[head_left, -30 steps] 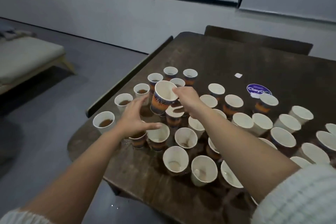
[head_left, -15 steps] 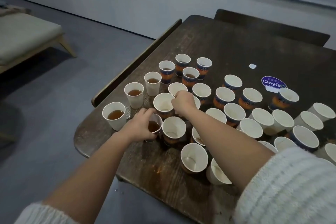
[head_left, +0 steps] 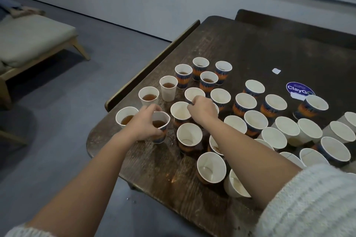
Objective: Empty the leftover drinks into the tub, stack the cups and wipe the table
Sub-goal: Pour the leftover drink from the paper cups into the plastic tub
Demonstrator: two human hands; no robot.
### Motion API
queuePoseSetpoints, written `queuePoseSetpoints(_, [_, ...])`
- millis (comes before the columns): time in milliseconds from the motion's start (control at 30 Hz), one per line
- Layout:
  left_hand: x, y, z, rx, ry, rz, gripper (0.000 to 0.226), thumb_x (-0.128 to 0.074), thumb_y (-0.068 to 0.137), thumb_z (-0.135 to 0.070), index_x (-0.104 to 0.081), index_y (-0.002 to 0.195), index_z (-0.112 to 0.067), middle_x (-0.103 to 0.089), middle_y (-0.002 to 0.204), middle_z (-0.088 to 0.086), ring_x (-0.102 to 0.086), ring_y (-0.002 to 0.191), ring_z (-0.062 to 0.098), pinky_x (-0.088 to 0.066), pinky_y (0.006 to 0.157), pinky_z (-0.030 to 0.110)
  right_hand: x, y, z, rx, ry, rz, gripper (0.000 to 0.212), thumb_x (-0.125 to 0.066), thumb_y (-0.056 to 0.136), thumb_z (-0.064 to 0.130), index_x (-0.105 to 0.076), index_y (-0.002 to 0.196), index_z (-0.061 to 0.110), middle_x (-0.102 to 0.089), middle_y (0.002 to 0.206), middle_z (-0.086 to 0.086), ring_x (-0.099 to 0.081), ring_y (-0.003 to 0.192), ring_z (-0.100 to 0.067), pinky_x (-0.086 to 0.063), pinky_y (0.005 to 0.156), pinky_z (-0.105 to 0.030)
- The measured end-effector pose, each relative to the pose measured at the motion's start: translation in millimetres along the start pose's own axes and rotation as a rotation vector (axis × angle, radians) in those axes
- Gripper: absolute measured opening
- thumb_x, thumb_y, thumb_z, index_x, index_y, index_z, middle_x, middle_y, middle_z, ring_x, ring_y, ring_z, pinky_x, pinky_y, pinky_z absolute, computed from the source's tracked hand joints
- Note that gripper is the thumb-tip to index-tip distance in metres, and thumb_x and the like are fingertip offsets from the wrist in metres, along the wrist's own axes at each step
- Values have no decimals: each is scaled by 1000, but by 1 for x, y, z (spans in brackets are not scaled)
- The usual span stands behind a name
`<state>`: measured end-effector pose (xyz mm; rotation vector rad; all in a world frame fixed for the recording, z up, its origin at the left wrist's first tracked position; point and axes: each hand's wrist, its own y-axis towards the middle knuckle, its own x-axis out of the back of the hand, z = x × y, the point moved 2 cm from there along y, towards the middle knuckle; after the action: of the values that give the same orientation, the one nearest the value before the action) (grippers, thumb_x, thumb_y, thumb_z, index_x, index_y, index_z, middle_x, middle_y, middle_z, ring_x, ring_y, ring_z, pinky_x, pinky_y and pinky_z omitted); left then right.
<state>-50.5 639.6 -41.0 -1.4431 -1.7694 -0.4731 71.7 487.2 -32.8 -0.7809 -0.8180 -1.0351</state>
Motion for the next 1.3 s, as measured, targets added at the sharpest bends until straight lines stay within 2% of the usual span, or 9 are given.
queuePoseSetpoints(133, [24, -5, -16, -27, 26, -63, 63, -81, 71, -17, -44, 122, -25, -38, 115, -4, -41, 106, 15, -45, 86, 32, 18, -18, 16, 131, 254, -35, 38, -56, 95, 45, -64, 116, 13, -65, 110, -2, -58, 100, -16, -47, 75, -28])
queuePoseSetpoints(333, [49, 0, -61, -149, 33, -136, 66, -83, 69, -19, -44, 121, -26, -45, 127, 2, -44, 112, 15, -40, 71, 18, 16, -31, 30, 13, 777, 584, 75, -45, 84, 74, -46, 140, 24, -50, 133, -9, -51, 120, -30, -48, 98, -45])
queuePoseSetpoints(433, [54, 4, -86, -236, 19, -150, 65, -85, 66, -20, -42, 114, -31, -47, 126, 2, -46, 114, 18, -43, 77, 23, 24, -34, 22, -8, 1058, 697, 70, -51, 84, 70, -54, 134, 21, -60, 119, -14, -58, 112, -33, -51, 89, -45])
queuePoseSetpoints(567, [45, 7, -128, -322, -44, -141, 74, -87, 63, -23, -44, 123, -33, -47, 129, -1, -48, 115, 17, -46, 92, 32, 53, -40, -10, -6, 1285, 606, 56, -55, 89, 59, -62, 126, 18, -69, 94, -5, -66, 90, -25, -55, 77, -42])
queuePoseSetpoints(733, [5, 11, -203, -447, -139, -46, 95, -88, 65, -17, -34, 142, -31, -40, 128, -4, -45, 121, 18, -45, 101, 35, 103, -51, -79, -61, 1350, 422, 45, -57, 91, 51, -62, 122, 19, -70, 85, -2, -68, 86, -22, -51, 84, -41])
queuePoseSetpoints(900, [-63, 16, -301, -574, -177, 63, 103, -87, 66, -14, -25, 147, -28, -39, 139, 3, -44, 126, 18, -45, 102, 34, 173, -75, -180, -161, 1380, 165, 38, -60, 90, 45, -63, 116, 17, -68, 114, -14, -66, 108, -34, -47, 101, -46])
queuePoseSetpoints(1100, [-174, 8, -430, -711, -225, 236, 107, -87, 66, -15, -22, 150, -23, -39, 136, 0, -44, 125, 14, -41, 103, 29, 260, -121, -323, -258, 1433, -150, 51, -66, 83, 41, -61, 124, 11, -66, 110, -12, -63, 96, -27, -53, 84, -39])
queuePoseSetpoints(1233, [-255, -4, -510, -764, -239, 372, 101, -85, 71, -19, -21, 149, -26, -36, 141, 3, -45, 125, 17, -45, 97, 27, 318, -165, -423, -315, 1470, -369, 30, -63, 89, 33, -61, 114, 15, -59, 119, -13, -59, 107, -26, -50, 90, -41])
queuePoseSetpoints(1300, [-300, -16, -548, -782, -245, 454, 98, -83, 73, -24, -21, 149, -28, -36, 142, 2, -45, 121, 14, -43, 93, 25, 347, -188, -476, -341, 1479, -500, 38, -64, 89, 32, -58, 122, 15, -57, 127, -14, -57, 113, -28, -48, 98, -44])
